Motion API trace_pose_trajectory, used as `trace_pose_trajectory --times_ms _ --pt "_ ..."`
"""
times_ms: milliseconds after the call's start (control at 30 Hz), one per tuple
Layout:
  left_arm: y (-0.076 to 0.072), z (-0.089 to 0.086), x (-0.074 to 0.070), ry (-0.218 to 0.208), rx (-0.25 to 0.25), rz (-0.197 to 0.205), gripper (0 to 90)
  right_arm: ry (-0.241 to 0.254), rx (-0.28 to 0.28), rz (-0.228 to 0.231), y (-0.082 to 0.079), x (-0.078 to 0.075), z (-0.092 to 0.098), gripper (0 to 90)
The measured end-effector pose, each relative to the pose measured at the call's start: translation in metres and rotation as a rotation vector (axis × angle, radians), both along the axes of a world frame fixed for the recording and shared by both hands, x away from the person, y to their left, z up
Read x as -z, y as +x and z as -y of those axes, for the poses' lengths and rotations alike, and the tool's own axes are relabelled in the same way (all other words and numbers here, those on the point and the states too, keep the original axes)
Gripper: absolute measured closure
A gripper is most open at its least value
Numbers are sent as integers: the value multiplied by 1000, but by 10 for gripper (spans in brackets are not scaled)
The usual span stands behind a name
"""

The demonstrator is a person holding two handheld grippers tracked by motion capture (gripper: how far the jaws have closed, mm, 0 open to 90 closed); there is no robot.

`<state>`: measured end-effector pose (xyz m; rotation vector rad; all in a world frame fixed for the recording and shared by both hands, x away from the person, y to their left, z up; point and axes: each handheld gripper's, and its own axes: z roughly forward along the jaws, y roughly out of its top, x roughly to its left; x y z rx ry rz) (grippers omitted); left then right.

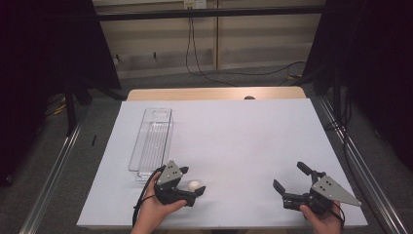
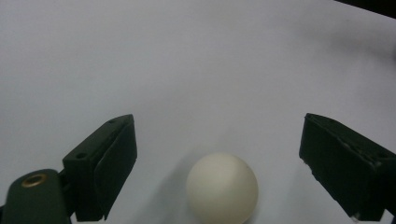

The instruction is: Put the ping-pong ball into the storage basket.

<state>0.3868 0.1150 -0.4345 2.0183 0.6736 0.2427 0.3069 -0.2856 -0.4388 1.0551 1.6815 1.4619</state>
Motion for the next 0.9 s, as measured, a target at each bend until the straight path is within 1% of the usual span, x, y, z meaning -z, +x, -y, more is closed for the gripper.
trace_pose_trajectory --times_ms 167,200,233,267,367,400,433,500,533,567,633,700,733,767,833,867,900 --pt "-1 0 0 19 2 -17 145 0 -1 1 0 0 0 16" --pt "0 0 0 20 11 -24 150 -1 0 0 0 0 0 16" --pt "-1 0 1 27 12 -35 156 -1 0 2 0 0 0 16" --pt "0 0 1 38 17 -32 164 -2 -2 1 0 0 0 16" --pt "-1 1 3 40 23 -52 175 -3 -2 1 0 0 0 16" --pt "0 0 3 47 25 -55 187 -3 -2 0 0 0 0 16" --pt "0 1 3 45 25 -59 190 -2 0 0 0 0 0 16" --pt "0 0 3 52 36 -52 211 -2 0 2 0 0 0 16" --pt "0 1 3 64 27 -52 215 -2 -2 0 0 0 0 16" --pt "0 1 3 66 23 -58 216 -2 -2 0 0 0 0 16" --pt "0 0 4 63 22 -61 226 -4 0 -2 0 0 1 16" --pt "0 0 4 71 24 -66 233 -6 1 3 0 0 1 16" --pt "0 0 5 61 24 -63 237 -5 1 1 0 0 1 16" --pt "0 0 5 76 22 -64 245 -4 1 -1 0 0 1 16" --pt "1 0 5 79 29 -67 256 -4 0 -2 0 0 1 16" --pt "0 1 6 78 20 -72 260 -5 1 0 0 0 1 16" --pt "0 0 5 90 22 -72 270 -5 0 0 0 0 1 16"
